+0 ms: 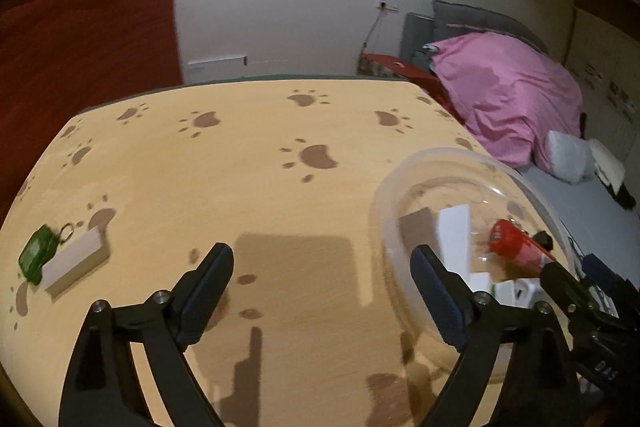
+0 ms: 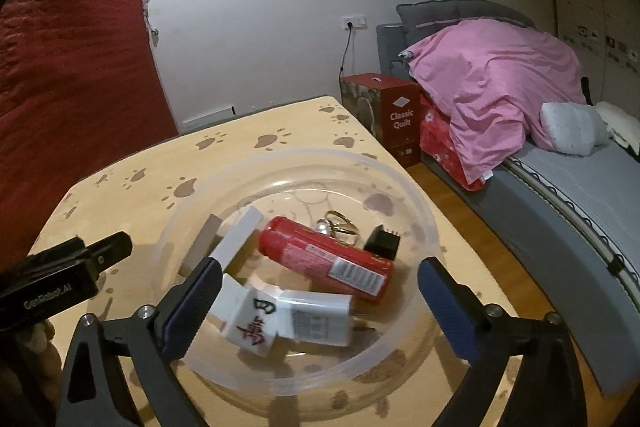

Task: Organize rigid objects
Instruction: 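Move both tools away from the bowl toward the wooden block and green keychain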

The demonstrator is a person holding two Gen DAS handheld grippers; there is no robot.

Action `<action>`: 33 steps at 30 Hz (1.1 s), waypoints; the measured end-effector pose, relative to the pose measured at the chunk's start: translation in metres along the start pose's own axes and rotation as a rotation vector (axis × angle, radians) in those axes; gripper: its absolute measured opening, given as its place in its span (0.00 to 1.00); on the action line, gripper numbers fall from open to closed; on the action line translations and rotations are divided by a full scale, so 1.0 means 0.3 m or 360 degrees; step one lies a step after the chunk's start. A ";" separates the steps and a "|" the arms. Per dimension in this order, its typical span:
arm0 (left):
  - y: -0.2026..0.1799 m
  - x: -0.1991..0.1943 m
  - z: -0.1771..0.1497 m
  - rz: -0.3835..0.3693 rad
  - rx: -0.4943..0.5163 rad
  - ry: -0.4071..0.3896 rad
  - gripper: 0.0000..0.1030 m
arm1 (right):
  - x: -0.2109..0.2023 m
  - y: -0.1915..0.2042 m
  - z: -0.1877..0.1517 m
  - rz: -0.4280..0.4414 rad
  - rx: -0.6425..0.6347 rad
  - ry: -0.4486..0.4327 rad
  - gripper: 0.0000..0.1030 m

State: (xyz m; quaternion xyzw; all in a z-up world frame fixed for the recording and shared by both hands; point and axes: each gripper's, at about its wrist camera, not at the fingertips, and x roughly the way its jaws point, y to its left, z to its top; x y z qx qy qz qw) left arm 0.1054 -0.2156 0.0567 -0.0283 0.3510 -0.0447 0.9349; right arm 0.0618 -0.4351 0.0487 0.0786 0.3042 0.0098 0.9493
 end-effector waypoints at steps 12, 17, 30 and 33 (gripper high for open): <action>0.094 -0.068 -0.031 0.0134 -0.0008 -0.0068 0.90 | -0.020 0.091 -0.009 0.0057 -0.0050 -0.0010 1.00; 0.136 -0.095 -0.043 0.0157 -0.0007 -0.0087 0.90 | -0.026 0.152 -0.014 0.0085 -0.0100 -0.0008 1.00; 0.314 -0.159 -0.079 0.0255 -0.0099 -0.0114 0.90 | -0.031 0.324 -0.029 0.0173 -0.0225 0.0013 1.00; 0.359 -0.164 -0.087 0.0280 -0.0127 -0.0109 0.90 | -0.026 0.371 -0.038 0.0198 -0.0265 0.0025 1.00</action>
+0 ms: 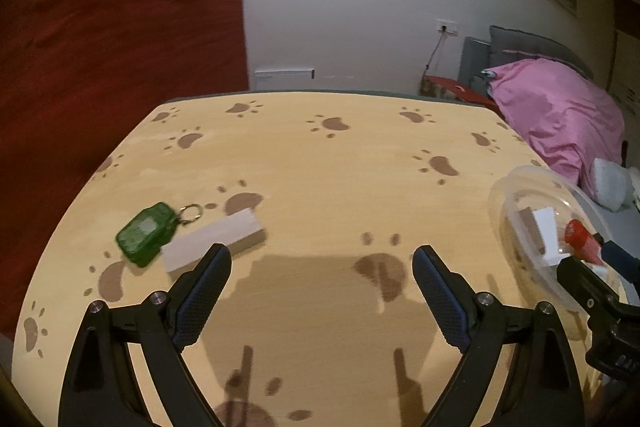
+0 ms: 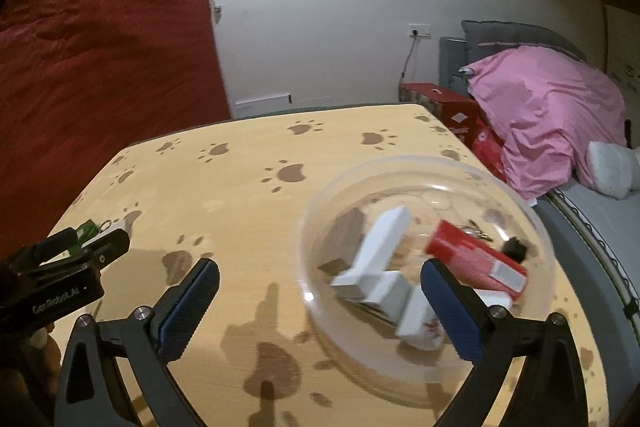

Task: Organize rigid objects
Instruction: 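Move both tools away from the bowl toward the wooden block and green keychain, then grasp the light wooden block with the right tool while the left tool approaches the green keychain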

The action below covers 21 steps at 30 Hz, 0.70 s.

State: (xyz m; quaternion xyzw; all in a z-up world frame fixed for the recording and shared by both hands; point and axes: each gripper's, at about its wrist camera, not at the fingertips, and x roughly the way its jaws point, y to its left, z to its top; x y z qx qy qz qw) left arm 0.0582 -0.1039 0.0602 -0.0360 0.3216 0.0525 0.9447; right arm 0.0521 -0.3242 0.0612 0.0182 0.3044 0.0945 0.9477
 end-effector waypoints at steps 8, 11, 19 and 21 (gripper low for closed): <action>0.104 0.004 -0.008 0.0043 -0.0066 0.0012 0.90 | 0.047 0.097 -0.003 0.0096 -0.0043 0.0069 1.00; 0.130 0.005 -0.011 0.0052 -0.0079 0.0016 0.90 | 0.060 0.126 -0.005 0.0109 -0.0058 0.0082 1.00; 0.185 0.000 -0.014 0.0069 -0.0111 0.0013 0.90 | 0.087 0.185 -0.006 0.0144 -0.0107 0.0119 1.00; 0.204 0.000 -0.015 0.0076 -0.0120 0.0015 0.90 | 0.095 0.198 -0.005 0.0164 -0.0114 0.0131 1.00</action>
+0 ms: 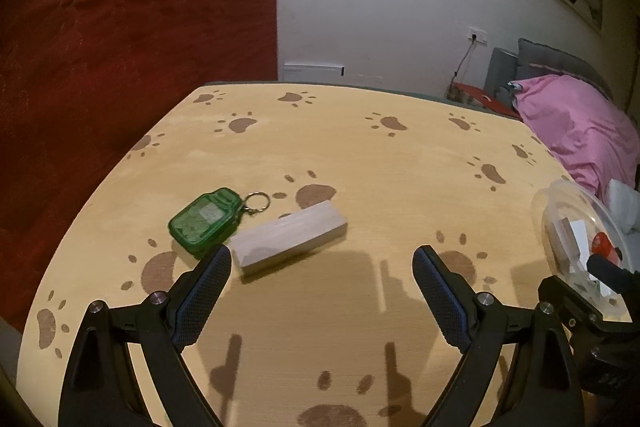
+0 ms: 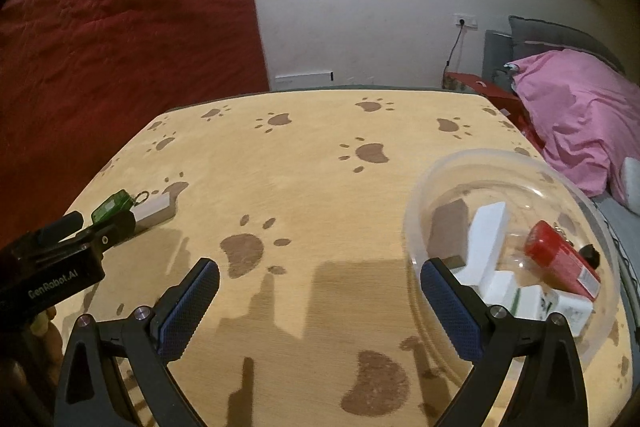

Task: Organize rigid objects
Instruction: 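Grasp the light wooden block with the right tool while the left tool approaches the green keychain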

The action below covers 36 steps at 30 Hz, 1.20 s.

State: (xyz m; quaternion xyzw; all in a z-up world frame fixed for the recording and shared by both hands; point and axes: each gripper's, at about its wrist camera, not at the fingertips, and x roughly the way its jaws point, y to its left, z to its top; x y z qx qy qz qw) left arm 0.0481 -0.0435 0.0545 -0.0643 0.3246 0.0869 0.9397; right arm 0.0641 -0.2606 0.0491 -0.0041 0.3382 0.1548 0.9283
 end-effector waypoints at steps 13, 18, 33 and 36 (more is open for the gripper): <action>0.173 0.016 -0.017 0.0108 -0.0101 0.0013 0.90 | 0.083 0.124 0.022 0.0159 -0.0095 0.0092 1.00; 0.232 0.015 -0.023 0.0143 -0.0134 0.0007 0.90 | 0.112 0.185 0.026 0.0198 -0.0155 0.0117 1.00; 0.350 0.008 -0.032 0.0226 -0.0194 -0.0011 0.90 | 0.195 0.347 0.058 0.0378 -0.0244 0.0200 1.00; 0.376 0.007 -0.035 0.0251 -0.0217 -0.0019 0.90 | 0.220 0.367 0.069 0.0412 -0.0230 0.0221 1.00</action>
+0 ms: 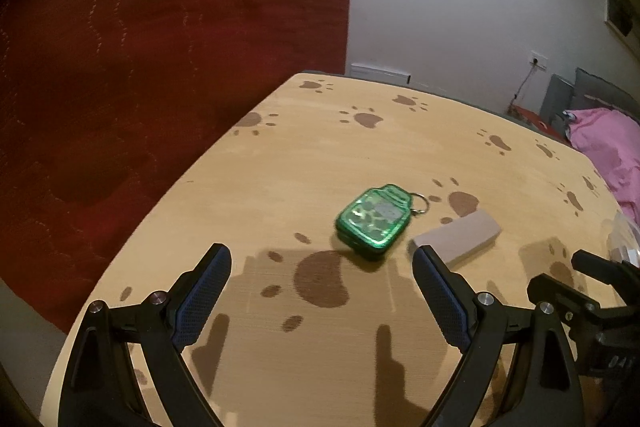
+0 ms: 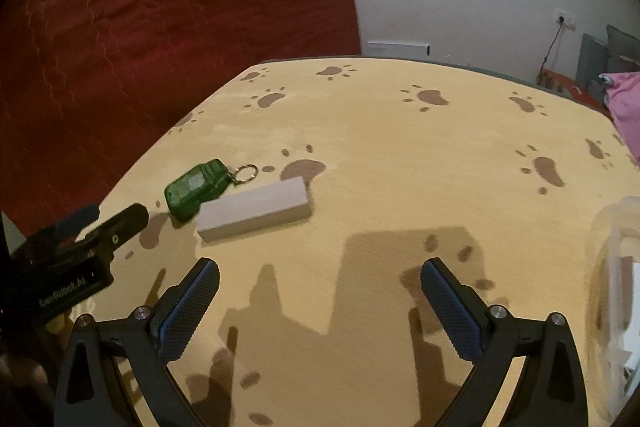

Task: Organize rigid objects
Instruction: 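Grasp the light wooden block with the right tool while the left tool approaches the green keychain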

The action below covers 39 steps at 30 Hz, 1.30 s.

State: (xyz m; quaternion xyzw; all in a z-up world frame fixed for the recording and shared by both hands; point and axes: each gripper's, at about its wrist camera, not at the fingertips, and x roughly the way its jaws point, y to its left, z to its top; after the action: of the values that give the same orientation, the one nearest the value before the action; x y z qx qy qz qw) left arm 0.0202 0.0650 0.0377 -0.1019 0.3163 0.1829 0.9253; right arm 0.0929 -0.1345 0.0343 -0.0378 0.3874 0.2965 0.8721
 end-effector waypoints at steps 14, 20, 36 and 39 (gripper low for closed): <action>0.079 0.021 -0.015 0.0053 -0.0106 0.0017 0.90 | 0.128 0.095 0.035 0.0026 -0.0134 0.0070 1.00; 0.101 0.025 -0.017 0.0045 -0.0158 0.0030 0.90 | 0.169 0.143 0.043 0.0043 -0.0213 0.0115 1.00; 0.137 0.036 -0.024 0.0027 -0.0240 0.0067 0.90 | 0.224 0.190 0.073 -0.0043 -0.0318 0.0166 0.98; 0.136 0.036 -0.025 0.0027 -0.0239 0.0073 0.90 | 0.224 0.190 0.075 -0.0060 -0.0314 0.0155 0.91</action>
State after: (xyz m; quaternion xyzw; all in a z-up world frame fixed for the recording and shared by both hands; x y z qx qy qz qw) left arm 0.0075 0.1029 0.0221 -0.1725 0.3236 0.2117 0.9059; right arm 0.1117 -0.0482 0.0122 -0.1451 0.3974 0.3145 0.8498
